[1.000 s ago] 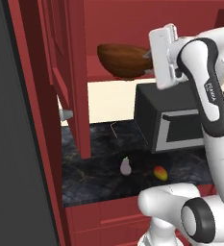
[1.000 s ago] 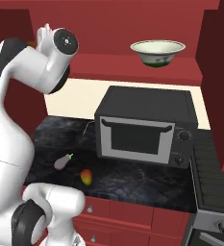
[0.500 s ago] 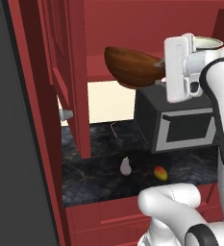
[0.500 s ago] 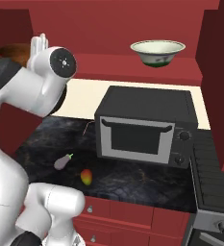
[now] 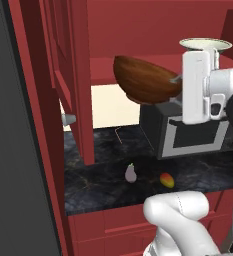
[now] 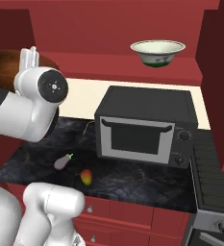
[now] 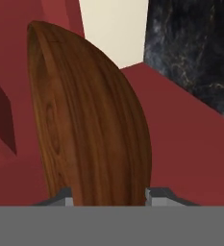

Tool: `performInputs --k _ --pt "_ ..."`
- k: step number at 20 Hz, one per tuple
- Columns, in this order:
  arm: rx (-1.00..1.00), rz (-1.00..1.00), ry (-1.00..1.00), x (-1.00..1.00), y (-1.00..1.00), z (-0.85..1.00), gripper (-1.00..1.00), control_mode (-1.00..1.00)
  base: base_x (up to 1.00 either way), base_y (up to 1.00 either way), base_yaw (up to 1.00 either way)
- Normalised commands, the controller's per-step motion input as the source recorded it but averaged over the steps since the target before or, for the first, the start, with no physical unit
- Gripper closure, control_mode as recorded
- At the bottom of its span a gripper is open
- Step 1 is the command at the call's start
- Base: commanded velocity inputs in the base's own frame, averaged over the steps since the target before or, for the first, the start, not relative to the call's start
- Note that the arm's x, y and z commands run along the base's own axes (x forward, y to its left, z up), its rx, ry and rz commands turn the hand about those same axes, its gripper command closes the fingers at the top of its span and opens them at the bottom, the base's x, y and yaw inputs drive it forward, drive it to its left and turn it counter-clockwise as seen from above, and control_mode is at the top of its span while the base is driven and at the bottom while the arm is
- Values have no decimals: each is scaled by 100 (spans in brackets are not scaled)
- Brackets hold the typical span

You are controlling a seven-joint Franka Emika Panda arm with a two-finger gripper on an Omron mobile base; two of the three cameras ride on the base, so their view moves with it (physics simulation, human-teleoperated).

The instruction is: Pick both bowls and place them on the counter. Then place the mango in one bowl and place the eggplant in the other bowl.

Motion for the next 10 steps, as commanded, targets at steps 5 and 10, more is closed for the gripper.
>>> performInputs --k 5,10 --pt "-1 6 12 -21 0 -43 100 -100 0 0 0" --pt "-1 12 10 -8 2 -49 100 -100 0 0 0"
